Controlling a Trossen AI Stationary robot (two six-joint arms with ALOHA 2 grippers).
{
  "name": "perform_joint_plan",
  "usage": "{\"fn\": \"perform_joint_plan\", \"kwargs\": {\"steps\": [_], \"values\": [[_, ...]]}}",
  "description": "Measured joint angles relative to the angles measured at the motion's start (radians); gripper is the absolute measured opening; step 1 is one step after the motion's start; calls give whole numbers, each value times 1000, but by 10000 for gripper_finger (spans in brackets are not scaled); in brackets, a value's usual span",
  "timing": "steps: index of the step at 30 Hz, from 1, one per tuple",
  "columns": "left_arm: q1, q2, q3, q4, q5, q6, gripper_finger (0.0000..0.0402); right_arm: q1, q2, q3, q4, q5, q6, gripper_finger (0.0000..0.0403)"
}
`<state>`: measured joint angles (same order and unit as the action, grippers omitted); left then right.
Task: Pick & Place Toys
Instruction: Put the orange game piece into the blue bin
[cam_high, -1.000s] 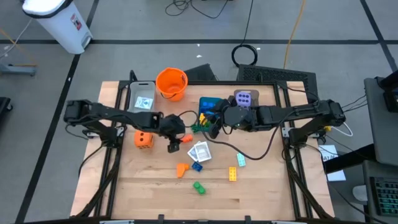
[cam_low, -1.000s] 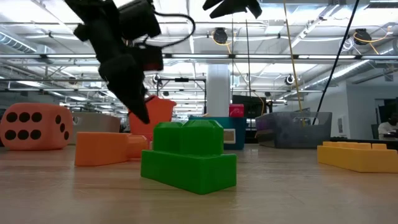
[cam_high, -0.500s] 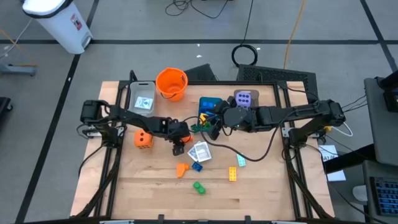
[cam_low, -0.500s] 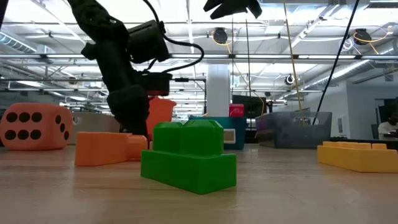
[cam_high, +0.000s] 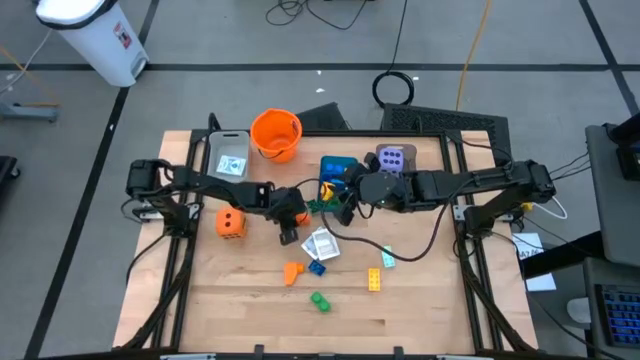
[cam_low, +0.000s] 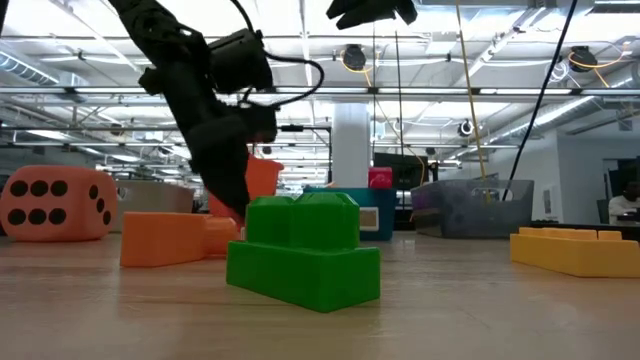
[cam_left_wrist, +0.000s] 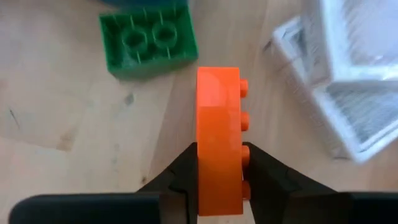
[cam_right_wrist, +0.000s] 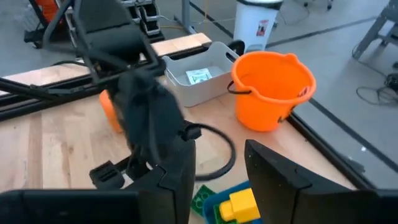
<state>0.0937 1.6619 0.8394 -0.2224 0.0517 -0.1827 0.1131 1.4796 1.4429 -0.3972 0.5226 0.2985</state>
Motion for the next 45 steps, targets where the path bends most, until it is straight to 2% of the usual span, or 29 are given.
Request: {"fn": "perform_joint_plan", "kwargs": {"steps": [4,9,14,19,22,25,30,33,39,45], "values": [[43,-87,0,-23,41,25,102,0,-12,0,36,-42,-62,130],[76,-274,12,-49,44,105,127,-21,-37,0,116,-221,-64,130],[77,-426,76,-43,48,167,106,-85,-44,0,227,-387,-5,130],[60,-460,196,-48,90,180,100,-158,-8,0,315,-555,18,149],[48,-446,265,-83,90,181,114,-196,22,0,383,-626,37,172],[47,-431,302,-105,90,179,124,-216,26,0,390,-629,23,196],[54,-431,312,-102,94,173,103,-224,25,0,364,-632,-1,224],[68,-430,312,-97,143,152,101,-222,24,0,354,-653,-2,230],[85,-430,312,-68,170,131,125,-215,21,-22,315,-681,24,223],[89,-431,312,-57,209,122,101,-214,23,-45,317,-681,67,199]]}}
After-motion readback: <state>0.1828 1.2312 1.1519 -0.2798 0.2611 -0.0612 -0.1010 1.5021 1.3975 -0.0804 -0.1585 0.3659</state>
